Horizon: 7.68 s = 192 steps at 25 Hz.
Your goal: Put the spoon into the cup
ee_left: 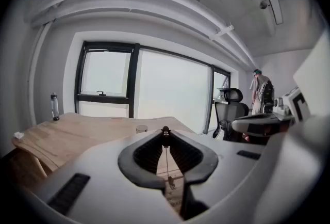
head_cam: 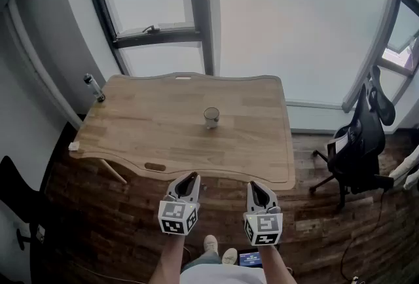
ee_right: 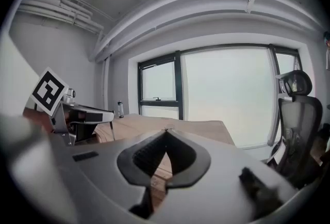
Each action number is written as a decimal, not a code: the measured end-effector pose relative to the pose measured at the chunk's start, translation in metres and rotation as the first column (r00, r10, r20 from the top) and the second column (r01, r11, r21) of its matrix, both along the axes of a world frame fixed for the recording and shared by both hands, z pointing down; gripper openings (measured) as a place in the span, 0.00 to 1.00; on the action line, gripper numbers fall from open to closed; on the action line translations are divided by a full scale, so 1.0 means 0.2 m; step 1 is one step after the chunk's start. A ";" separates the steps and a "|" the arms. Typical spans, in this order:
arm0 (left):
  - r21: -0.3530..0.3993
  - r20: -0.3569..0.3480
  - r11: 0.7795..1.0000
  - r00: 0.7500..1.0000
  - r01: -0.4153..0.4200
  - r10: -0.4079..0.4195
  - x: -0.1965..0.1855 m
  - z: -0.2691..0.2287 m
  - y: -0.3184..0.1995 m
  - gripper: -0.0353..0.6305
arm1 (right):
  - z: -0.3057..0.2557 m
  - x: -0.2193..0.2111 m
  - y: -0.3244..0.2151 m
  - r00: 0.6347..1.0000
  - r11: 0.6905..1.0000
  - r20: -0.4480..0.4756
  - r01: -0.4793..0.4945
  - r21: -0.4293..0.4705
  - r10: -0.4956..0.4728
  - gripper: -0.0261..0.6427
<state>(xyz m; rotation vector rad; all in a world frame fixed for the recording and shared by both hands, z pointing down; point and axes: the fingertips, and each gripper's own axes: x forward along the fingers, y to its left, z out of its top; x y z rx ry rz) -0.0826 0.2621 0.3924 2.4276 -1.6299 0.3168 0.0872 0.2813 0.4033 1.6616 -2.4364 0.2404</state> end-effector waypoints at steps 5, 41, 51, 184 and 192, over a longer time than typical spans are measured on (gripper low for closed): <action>0.014 -0.013 1.000 1.000 -0.018 0.018 0.05 -0.07 0.09 0.13 | -0.06 0.01 0.09 1.000 1.000 -0.005 -0.003 -0.003 0.003 0.08; 0.020 -0.045 0.998 0.997 0.059 -0.058 -0.05 -0.02 -0.15 0.13 | -0.02 -0.01 -0.20 1.000 0.999 0.002 0.011 -0.043 -0.011 0.09; -0.024 -0.039 0.999 0.999 0.024 -0.025 -0.10 0.10 -0.79 0.13 | 0.10 -0.06 -0.78 1.000 0.995 -0.008 -0.017 -0.095 0.017 0.09; -0.242 -0.203 0.970 0.979 -0.034 -0.016 -0.02 0.85 -2.12 0.13 | 0.93 -0.22 -2.13 0.994 0.921 -0.015 0.098 -0.377 -0.112 0.09; -0.222 -0.200 0.974 0.980 -0.037 -0.008 -0.01 0.86 -2.13 0.13 | 0.96 -0.22 -2.12 0.994 0.915 -0.016 0.096 -0.392 -0.111 0.09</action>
